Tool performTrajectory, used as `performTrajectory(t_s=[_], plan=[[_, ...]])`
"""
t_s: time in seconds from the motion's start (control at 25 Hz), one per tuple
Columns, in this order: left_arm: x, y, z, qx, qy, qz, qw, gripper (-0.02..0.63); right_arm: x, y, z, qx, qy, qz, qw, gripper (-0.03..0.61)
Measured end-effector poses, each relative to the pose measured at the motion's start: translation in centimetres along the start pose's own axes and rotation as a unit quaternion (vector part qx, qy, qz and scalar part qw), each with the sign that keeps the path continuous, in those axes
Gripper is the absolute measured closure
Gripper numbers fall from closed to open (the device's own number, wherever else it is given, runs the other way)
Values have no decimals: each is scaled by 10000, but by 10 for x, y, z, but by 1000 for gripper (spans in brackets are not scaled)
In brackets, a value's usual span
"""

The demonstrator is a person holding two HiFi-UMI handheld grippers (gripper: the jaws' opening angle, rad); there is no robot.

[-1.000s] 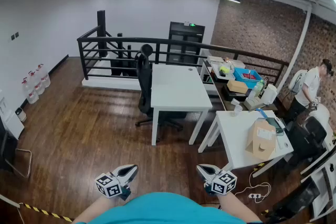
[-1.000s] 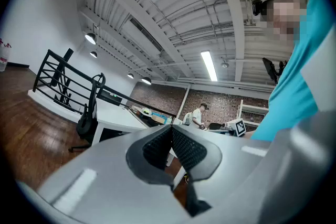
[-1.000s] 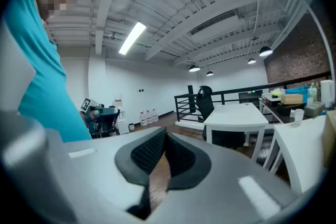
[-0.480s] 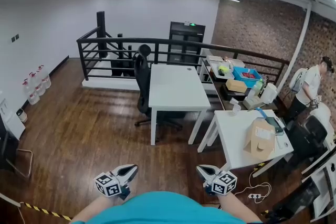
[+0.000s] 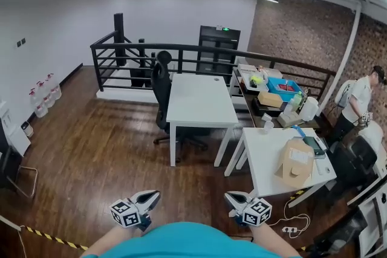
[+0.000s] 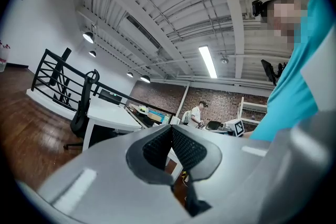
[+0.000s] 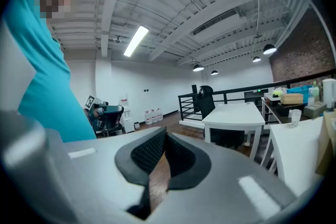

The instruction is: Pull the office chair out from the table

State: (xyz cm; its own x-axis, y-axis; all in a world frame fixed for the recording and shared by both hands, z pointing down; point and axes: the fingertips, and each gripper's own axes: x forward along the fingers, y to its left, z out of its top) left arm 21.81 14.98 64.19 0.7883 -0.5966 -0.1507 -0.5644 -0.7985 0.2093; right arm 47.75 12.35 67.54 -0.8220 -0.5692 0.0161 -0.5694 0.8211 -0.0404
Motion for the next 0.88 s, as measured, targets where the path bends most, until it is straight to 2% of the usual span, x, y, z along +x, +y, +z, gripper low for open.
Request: performTrajectory(t_s=[0.12,0.36,0.56,0.88], plan=[[10,-7,-14,-51,50,23,10000,594,-8,-13,-12,49,29,12,10000,578],[14,27,-20,-181,106,44,9998,594,19,-28,-24,268,20,17,9996,578],[10,91,-10,-297,-17,-172,9994,594,78,-33,-19,120,50,-133,9998,578],[-11,211,31,-326,184,-582,9976,594,199,-36,10,148,-63,-482,9987,578]])
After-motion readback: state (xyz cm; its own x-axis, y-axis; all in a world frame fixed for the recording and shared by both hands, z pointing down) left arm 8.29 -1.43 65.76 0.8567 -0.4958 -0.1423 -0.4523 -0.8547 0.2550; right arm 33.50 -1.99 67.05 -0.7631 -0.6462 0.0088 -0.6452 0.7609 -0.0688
